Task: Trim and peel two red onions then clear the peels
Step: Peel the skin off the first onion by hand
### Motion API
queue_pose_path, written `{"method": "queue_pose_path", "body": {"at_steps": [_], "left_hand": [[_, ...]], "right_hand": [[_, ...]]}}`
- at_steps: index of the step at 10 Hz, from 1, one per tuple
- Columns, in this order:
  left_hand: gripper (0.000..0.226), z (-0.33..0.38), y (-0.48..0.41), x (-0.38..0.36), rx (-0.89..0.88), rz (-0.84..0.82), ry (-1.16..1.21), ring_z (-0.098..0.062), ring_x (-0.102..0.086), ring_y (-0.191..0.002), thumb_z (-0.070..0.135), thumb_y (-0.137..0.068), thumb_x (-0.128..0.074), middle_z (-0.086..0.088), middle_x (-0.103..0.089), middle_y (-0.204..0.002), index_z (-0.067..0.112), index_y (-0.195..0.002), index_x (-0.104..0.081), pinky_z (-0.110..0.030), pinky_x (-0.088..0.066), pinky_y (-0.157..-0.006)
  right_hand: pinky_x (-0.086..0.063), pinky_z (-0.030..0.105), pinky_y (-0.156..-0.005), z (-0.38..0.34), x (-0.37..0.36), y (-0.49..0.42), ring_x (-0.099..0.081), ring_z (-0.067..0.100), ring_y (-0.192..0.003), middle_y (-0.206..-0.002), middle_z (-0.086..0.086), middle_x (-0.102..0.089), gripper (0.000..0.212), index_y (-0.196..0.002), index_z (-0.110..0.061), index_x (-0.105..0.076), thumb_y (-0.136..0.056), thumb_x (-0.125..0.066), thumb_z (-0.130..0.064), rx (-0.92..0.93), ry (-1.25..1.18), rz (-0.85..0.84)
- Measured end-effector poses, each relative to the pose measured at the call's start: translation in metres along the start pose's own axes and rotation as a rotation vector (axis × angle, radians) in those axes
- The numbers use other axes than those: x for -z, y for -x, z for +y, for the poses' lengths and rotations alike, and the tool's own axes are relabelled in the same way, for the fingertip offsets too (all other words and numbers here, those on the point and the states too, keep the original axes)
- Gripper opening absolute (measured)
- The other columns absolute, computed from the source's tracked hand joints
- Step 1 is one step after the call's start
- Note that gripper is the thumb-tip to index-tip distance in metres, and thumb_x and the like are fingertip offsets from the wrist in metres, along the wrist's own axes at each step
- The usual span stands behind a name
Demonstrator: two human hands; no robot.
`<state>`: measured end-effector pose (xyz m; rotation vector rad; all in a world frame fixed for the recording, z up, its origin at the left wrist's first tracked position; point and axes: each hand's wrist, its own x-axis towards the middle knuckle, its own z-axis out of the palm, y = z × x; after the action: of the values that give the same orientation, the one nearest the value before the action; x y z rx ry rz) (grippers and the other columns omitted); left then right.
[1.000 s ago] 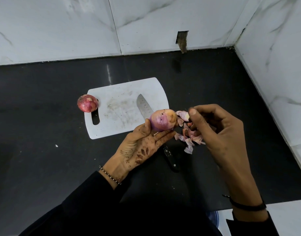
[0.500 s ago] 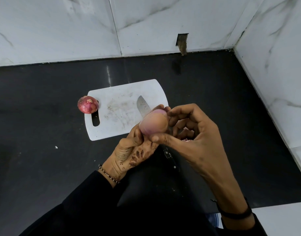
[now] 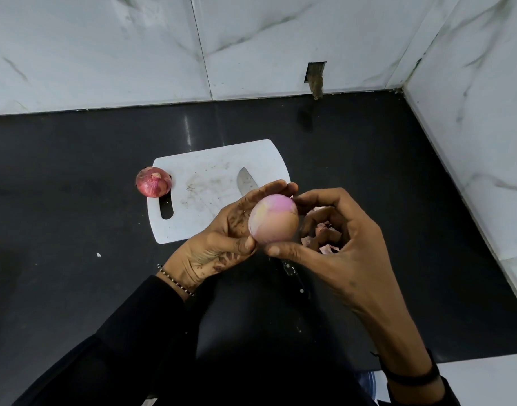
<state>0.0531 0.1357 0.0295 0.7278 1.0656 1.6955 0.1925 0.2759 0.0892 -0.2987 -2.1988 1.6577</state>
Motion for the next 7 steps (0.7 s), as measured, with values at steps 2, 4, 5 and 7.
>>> {"method": "queue_pose_path", "body": {"at_steps": [2, 4, 5, 7], "left_hand": [[0.068, 0.008, -0.003, 0.011, 0.014, -0.039, -0.008, -0.02, -0.05, -0.135, 0.012, -0.077, -0.082, 0.001, -0.054, -0.145, 0.023, -0.139, -0.057, -0.034, -0.049, -0.102], [0.076, 0.021, -0.004, 0.022, 0.134, -0.175, -0.113, -0.023, -0.053, -0.134, -0.014, -0.072, -0.074, -0.002, -0.058, -0.143, 0.016, -0.139, -0.057, -0.032, -0.049, -0.102], [0.076, 0.022, -0.006, 0.025, 0.139, -0.185, -0.138, -0.024, -0.053, -0.134, -0.015, -0.072, -0.07, -0.003, -0.058, -0.143, 0.015, -0.14, -0.056, -0.031, -0.049, -0.102], [0.071, 0.029, -0.01, 0.023, 0.178, -0.19, -0.122, -0.026, -0.054, -0.132, 0.004, -0.073, -0.082, -0.006, -0.059, -0.141, 0.015, -0.139, -0.057, -0.034, -0.051, -0.1]], "right_hand": [[-0.056, 0.022, -0.062, 0.009, 0.007, 0.006, -0.065, 0.016, -0.091, -0.11, -0.014, -0.064, 0.055, -0.11, -0.032, -0.061, -0.063, -0.086, -0.048, 0.019, 0.044, -0.028], [-0.058, 0.029, -0.064, 0.014, 0.013, 0.006, -0.064, 0.016, -0.088, -0.107, -0.011, -0.062, 0.058, -0.104, -0.026, -0.057, -0.061, -0.094, -0.034, -0.06, -0.007, -0.118], [-0.06, 0.032, -0.067, 0.014, 0.012, 0.006, -0.065, 0.018, -0.091, -0.109, -0.009, -0.062, 0.059, -0.109, -0.026, -0.057, -0.062, -0.093, -0.031, -0.054, -0.042, -0.115], [-0.058, 0.039, -0.064, 0.016, 0.011, 0.005, -0.064, 0.024, -0.093, -0.108, -0.004, -0.062, 0.056, -0.1, -0.028, -0.058, -0.059, -0.096, -0.028, -0.065, -0.084, -0.123]]}}
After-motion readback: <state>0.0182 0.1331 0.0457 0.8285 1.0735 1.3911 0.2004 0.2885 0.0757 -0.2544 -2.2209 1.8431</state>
